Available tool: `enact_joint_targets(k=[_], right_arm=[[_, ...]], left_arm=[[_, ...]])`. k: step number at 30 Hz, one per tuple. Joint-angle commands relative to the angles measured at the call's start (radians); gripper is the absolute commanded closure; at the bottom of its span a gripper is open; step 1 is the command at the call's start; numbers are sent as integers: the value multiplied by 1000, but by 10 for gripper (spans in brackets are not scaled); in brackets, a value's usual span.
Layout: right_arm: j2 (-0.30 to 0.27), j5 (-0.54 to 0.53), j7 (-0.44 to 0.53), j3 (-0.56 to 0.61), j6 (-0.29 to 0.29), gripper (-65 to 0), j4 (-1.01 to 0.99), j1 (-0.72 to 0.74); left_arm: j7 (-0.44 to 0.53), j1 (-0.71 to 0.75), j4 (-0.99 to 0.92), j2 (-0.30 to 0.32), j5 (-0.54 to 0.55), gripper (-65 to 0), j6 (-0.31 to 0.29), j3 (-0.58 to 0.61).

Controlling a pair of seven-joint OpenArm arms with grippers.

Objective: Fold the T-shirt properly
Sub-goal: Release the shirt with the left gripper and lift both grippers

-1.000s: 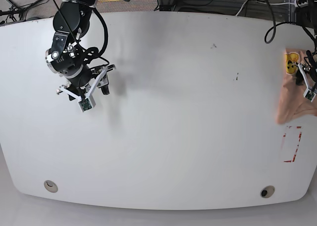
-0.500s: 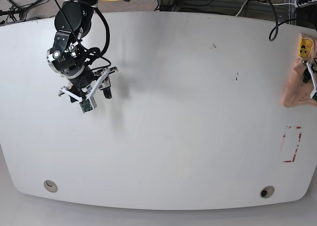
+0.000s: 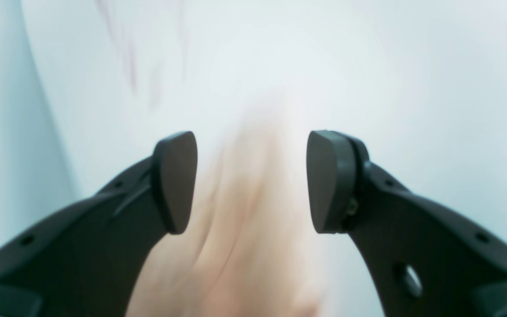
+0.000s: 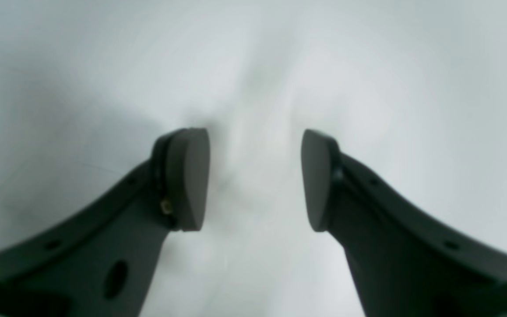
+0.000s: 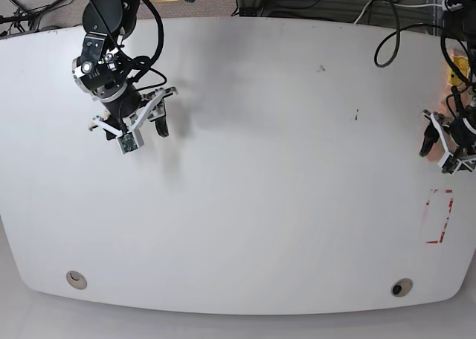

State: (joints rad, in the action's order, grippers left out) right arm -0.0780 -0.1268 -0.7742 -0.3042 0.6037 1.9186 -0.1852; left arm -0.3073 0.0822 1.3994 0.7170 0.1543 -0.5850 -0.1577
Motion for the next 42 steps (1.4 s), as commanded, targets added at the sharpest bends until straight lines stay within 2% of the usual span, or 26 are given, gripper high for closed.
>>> enact_joint_targets(k=[1,5,8,15,21,24,30,36,42], right_arm=[[-22,-6,52,-2,0,-327,-14,11],[-32,-6,94,-2,0,-327,-47,3],[-62,-6,129,-3,0,-327,-52,-24],[-70,-6,189,-3,0,-327,-12,-99],[-70,-7,338,-5,-1,-327,20,-234],[-62,-10,376,-36,-1,-327,20,-284],[-38,-12,470,-56,0,-327,20,-383],[-33,-15,480,-62,0,-320,54,-511],[-22,-101,480,-77,0,-209,84,-647]], left_arm=[[-8,-3,36,-36,-14,-367,17,-30],[-5,1,113,-139,-71,-367,107,-33],[-2,12,173,-216,-108,-367,142,-35],[20,98,320,-369,-114,-365,148,-36],[201,253,415,-515,-115,-365,148,-85],[253,307,424,-564,-115,-365,148,-89],[307,434,424,-603,-115,-365,148,-89],[323,604,492,-638,-115,-365,148,-85],[323,802,545,-639,-112,-365,148,-72]])
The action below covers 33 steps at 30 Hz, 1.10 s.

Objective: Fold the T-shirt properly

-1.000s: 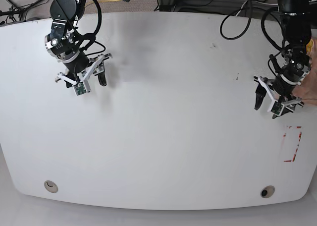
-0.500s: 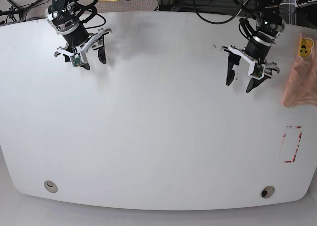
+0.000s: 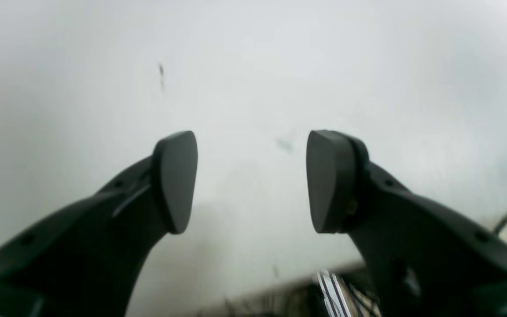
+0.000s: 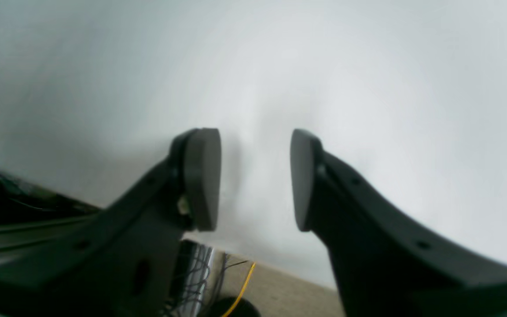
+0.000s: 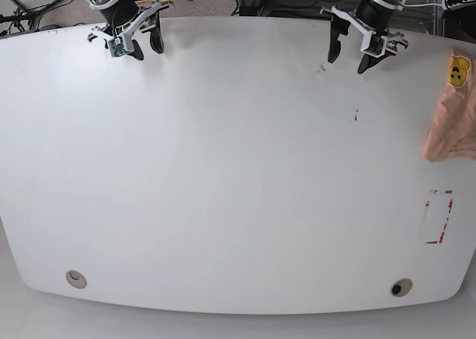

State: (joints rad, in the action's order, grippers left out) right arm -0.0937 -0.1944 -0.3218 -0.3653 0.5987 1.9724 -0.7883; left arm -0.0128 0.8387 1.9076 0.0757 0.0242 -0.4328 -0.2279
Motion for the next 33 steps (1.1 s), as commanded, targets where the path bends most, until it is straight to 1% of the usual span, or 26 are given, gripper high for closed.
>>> enact_joint_targets(k=[1,3,6,10,13,17,22,25,28,33], right_arm=[[-7,-40,29,-22,8,-198,31,-69],[-7,-57,40,-28,11,-192,31,-109],[-5,-58,97,-24,11,-193,31,-185],[-1,-57,137,-1,8,-193,29,-268],[-5,-53,152,24,7,-193,23,-308],[-5,-52,152,45,5,-193,0,-331],[-7,-50,152,71,4,-193,-109,-329],[-7,-50,155,73,4,-193,-203,-310],[-7,-50,155,90,4,-193,-321,-257],[-38,-49,157,142,2,-193,-548,-141]], left_arm=[[29,83,45,2,18,-365,-4,-5],[30,147,62,2,20,-365,-4,-3],[30,244,68,2,20,-365,-4,-1],[30,328,60,2,20,-365,-4,0],[30,367,42,2,20,-365,-4,18],[30,376,-3,5,20,-365,-4,23],[29,354,-147,9,20,-365,-4,29],[29,288,-264,11,18,-365,-4,29],[29,201,-392,36,16,-365,-4,29],[27,37,-632,60,13,-365,-4,57]])
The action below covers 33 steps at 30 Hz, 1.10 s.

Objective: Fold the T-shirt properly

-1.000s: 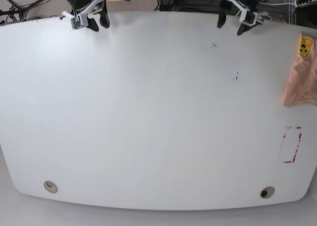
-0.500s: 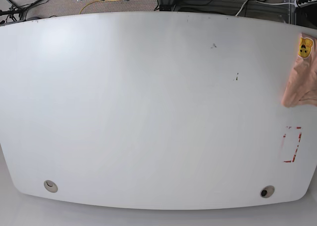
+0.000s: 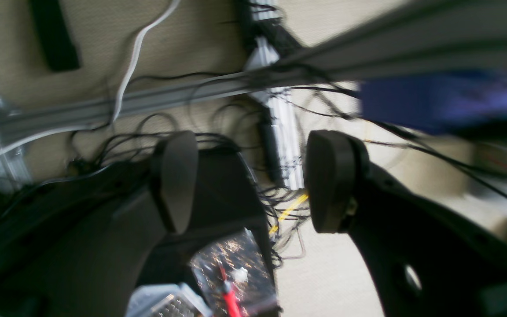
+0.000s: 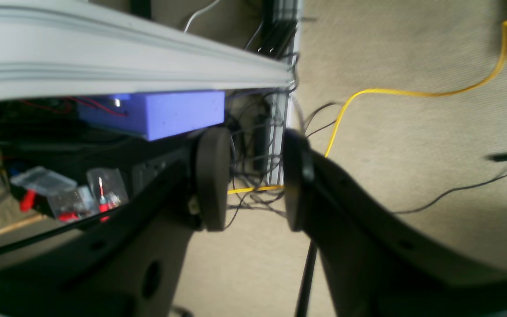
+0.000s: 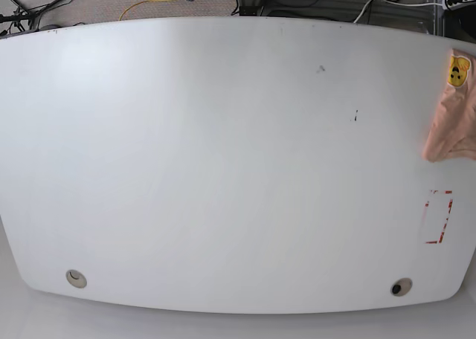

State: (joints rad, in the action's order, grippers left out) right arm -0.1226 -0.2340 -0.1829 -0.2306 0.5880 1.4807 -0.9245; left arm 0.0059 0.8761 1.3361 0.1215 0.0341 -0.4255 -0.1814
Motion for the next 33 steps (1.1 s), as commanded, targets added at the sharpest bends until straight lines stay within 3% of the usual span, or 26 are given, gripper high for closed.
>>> enact_joint_targets(k=[1,4,12,18,25,30,33], right_arm=[[-9,-9,24,15,13,-193,-91,14],[-13,-9,61,56,-9,-193,-226,83],[-7,106,171,213,-207,-193,-504,238],[13,109,179,251,-247,-193,-667,345],[16,109,179,251,-283,-193,-814,470],[14,114,179,254,-328,-193,-891,543],[13,114,179,257,-340,-193,-926,569]], left_arm=[[9,-25,-100,22,3,-365,-11,18],[9,-125,-244,28,3,-365,-11,50],[9,-358,-617,30,3,-365,-8,84],[13,-529,-883,28,3,-365,144,170],[13,-645,-1028,22,5,-367,178,253],[10,-753,-1137,-3,3,-368,291,259],[10,-789,-1191,-6,3,-368,317,259]])
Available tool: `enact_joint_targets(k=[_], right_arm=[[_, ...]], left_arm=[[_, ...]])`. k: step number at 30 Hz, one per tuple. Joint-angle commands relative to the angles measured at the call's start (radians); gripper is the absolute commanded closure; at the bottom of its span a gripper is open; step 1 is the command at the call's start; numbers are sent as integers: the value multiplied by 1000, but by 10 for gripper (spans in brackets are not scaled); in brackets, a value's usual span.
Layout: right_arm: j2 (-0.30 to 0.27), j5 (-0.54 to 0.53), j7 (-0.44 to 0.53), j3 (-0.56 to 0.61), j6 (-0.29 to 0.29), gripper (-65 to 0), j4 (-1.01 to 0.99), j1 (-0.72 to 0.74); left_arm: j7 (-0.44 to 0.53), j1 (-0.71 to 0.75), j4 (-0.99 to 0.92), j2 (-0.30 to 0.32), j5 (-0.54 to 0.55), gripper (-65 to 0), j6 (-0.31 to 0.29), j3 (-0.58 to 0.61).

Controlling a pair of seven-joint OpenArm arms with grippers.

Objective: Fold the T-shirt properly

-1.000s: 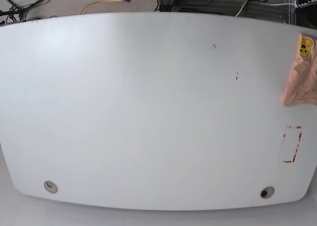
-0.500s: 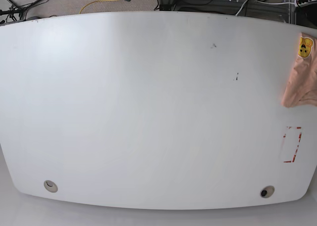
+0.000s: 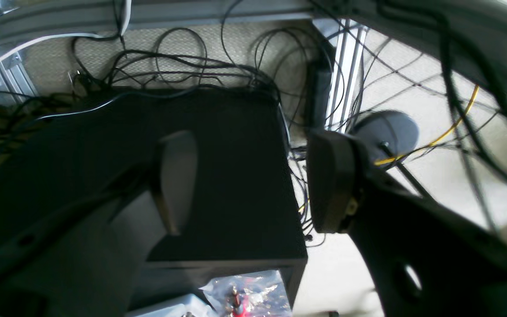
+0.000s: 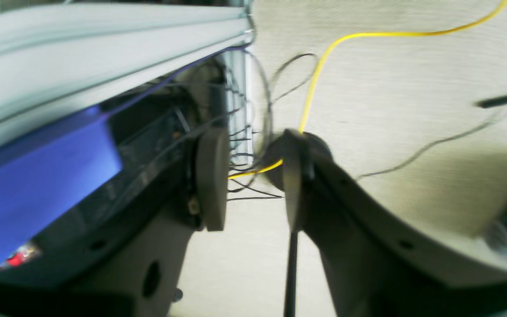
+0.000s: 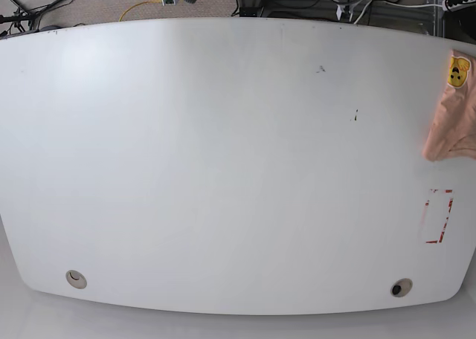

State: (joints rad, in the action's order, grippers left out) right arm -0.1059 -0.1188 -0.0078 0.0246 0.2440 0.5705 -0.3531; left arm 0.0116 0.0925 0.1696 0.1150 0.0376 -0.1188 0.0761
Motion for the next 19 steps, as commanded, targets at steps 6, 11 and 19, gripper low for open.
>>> enact_joint_targets(k=[6,11,19], right_arm=[[-2,-3,4,-1,1,-195,-77,52],[-1,-2,4,4,-24,-195,-89,65],[-1,-2,-1,4,-24,-195,-93,90]], left_arm=[[3,-64,-75,-1,0,-368,55,1],[3,-76,-77,-2,0,-369,84,1],[3,-81,-77,-2,0,-369,97,1]])
